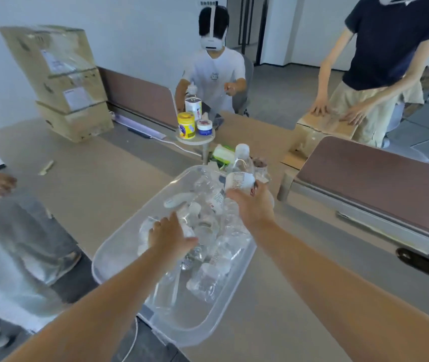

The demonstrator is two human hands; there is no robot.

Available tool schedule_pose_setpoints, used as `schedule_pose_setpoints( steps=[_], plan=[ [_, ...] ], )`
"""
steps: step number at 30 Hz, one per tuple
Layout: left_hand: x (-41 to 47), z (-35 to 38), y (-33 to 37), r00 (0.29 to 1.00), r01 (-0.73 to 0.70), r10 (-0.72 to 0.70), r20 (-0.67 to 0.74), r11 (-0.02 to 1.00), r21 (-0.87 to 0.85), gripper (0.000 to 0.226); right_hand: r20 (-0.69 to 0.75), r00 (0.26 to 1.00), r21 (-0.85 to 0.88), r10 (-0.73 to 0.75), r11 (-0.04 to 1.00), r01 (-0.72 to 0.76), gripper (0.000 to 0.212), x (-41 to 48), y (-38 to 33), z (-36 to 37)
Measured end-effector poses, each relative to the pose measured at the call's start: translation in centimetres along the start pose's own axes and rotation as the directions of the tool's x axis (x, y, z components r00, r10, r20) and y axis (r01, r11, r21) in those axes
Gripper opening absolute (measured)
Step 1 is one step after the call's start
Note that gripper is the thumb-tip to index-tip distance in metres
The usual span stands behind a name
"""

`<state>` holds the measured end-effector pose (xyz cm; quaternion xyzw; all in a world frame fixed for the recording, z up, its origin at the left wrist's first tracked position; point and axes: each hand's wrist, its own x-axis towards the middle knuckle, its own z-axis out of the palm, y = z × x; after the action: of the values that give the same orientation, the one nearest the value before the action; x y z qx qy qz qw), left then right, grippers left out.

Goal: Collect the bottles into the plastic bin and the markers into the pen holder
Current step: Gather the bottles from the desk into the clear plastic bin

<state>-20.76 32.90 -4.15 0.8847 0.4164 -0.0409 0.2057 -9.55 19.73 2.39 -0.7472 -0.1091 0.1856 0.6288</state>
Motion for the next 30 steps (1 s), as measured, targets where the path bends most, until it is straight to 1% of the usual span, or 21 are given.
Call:
schedule_pose_setpoints(
  steps=[1,2,5,6,8,10,13,16,18,20,23,26,29,30],
  plan=[
    [-0.3,0.6,-0.4,1.0,-0.01,0.011,-0.017,0.998,0.058,0.09,0.013,1.0,-0.038,0.018,0.999,-0.017,0.044,-0.2,0.1,0.6],
    [-0.4,0.6,-0.5,0.999,-0.023,0.024,-0.025,0.998,0.052,0.089,0.028,0.999,-0.074,0.04,0.997,-0.037,0.047,-0.3,0.3,1.1],
    [0.5,-2.0,0.1,0.999,-0.027,0.016,-0.052,0.976,-0.217,0.079,0.038,0.995,-0.192,0.089,0.978,-0.08,0.06,-0.7,1.0,2.5],
    [1.0,-3.3,0.3,0.997,-0.032,0.01,-0.077,0.958,-0.285,0.075,0.03,0.995,-0.253,0.093,0.964,-0.082,0.065,-0.9,1.2,2.8],
    [1.8,-5.8,0.9,0.992,-0.053,0.007,-0.127,0.93,-0.363,0.07,0.004,0.996,-0.336,0.092,0.938,-0.085,0.073,-1.2,2.0,3.3],
    [1.8,-8.0,2.0,0.984,-0.116,0.048,-0.173,0.905,-0.41,0.067,-0.042,0.998,-0.36,0.052,0.931,-0.064,0.069,-1.6,2.7,3.2],
    [1.2,-9.2,4.4,0.965,-0.227,0.151,-0.212,0.887,-0.403,0.065,-0.13,0.991,-0.386,-0.038,0.922,-0.015,0.052,-2.4,3.8,1.5],
    [0.5,-7.5,8.3,0.939,-0.34,0.29,-0.183,0.854,-0.393,0.062,-0.244,0.969,-0.397,-0.02,0.914,-0.082,0.046,-3.7,5.3,-2.4],
    [-0.5,-5.1,11.7,0.913,-0.404,0.39,-0.122,0.817,-0.411,0.06,-0.346,0.938,-0.401,0.018,0.901,-0.165,0.044,-4.8,6.8,-6.1],
    [-2.6,-2.3,15.6,0.872,-0.464,0.487,-0.047,0.792,-0.396,0.059,-0.445,0.892,-0.396,0.072,0.878,-0.268,0.043,-6.9,8.3,-10.6],
    [-7.4,2.0,21.6,0.788,-0.544,0.613,0.057,0.736,-0.402,0.061,-0.617,0.773,-0.299,0.151,0.863,-0.407,0.04,-11.5,10.0,-17.5],
    [-13.2,5.6,26.7,0.682,-0.608,0.716,0.146,0.667,-0.43,0.061,-0.762,0.621,-0.193,0.184,0.85,-0.49,0.029,-16.3,11.4,-23.9],
    [-18.8,8.8,30.3,0.598,-0.636,0.772,0.218,0.622,-0.458,0.062,-0.848,0.49,-0.092,0.203,0.854,-0.513,0.028,-20.4,12.8,-29.7],
    [-20.5,9.8,31.3,0.572,-0.646,0.784,0.241,0.611,-0.458,0.062,-0.864,0.449,-0.037,0.228,0.861,-0.507,0.022,-21.6,12.9,-31.3]
  ],
)
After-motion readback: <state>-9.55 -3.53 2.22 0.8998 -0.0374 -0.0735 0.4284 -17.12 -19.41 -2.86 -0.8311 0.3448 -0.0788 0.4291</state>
